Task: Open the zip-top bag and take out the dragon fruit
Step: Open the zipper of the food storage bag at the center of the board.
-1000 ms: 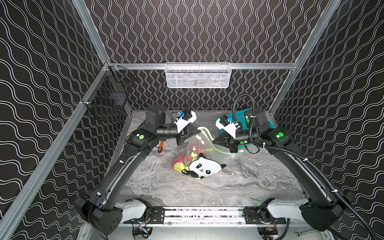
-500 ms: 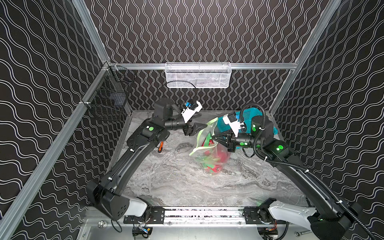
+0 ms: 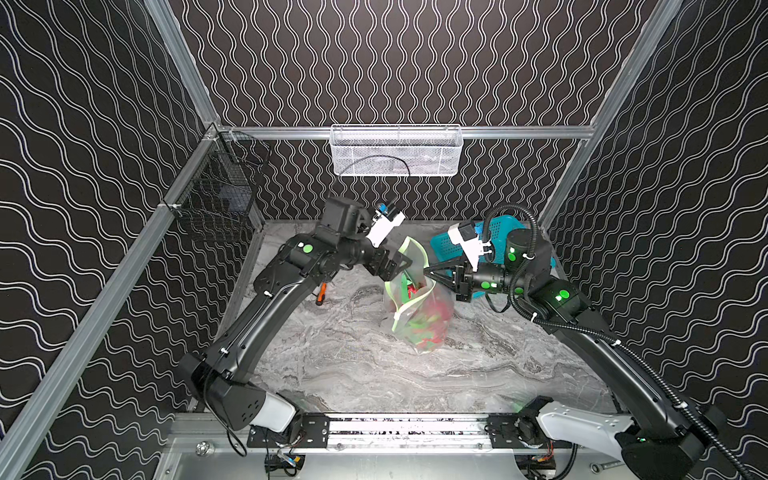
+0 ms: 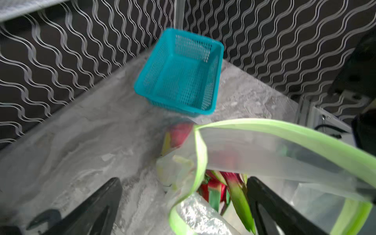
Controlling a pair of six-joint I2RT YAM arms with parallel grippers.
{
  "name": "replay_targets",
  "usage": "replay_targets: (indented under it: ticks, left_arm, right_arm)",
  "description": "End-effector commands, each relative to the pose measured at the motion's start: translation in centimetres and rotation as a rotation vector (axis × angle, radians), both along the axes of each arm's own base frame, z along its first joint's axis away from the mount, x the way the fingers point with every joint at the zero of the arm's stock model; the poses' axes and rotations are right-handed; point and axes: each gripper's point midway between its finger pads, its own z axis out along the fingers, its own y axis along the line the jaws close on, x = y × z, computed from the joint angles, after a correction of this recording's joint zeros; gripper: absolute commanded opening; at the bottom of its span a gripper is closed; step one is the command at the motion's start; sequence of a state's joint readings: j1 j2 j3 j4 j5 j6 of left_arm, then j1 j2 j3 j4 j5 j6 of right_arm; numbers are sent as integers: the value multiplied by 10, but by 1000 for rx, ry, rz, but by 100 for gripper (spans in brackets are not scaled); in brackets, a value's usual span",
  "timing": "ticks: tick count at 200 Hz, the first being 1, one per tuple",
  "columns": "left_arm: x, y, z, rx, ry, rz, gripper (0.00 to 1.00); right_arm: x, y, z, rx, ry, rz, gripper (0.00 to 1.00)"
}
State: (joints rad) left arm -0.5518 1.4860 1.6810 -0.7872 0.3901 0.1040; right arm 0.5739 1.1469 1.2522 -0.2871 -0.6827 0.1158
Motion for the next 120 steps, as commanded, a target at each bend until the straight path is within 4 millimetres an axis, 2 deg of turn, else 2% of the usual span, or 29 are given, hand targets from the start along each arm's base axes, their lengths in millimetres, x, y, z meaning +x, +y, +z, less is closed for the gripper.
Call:
replay_targets:
  ticks: [1,21,57,72,90,120]
  left_arm:
    - [2,13,-26,85,93,78,99]
    - [12,27,-40,161,130,183,96]
    - [8,44,-55,200,195,291,84]
    - [4,45,-63,213,240,309,75]
    - [2,46,-68,208,275,326,68]
    - [-7,45,-68,203,351,341,66]
  right_arm:
    - [-5,3,22,51,-57,36,0]
    - [-5,2,24,49,-60,29,0]
    - [0,2,23,48,-61,8,0]
    - [6,1,23,44,-61,-19,0]
    - [10,0,23,40,-67,-44,0]
    - [20,-3,24,17,-82,-100,0]
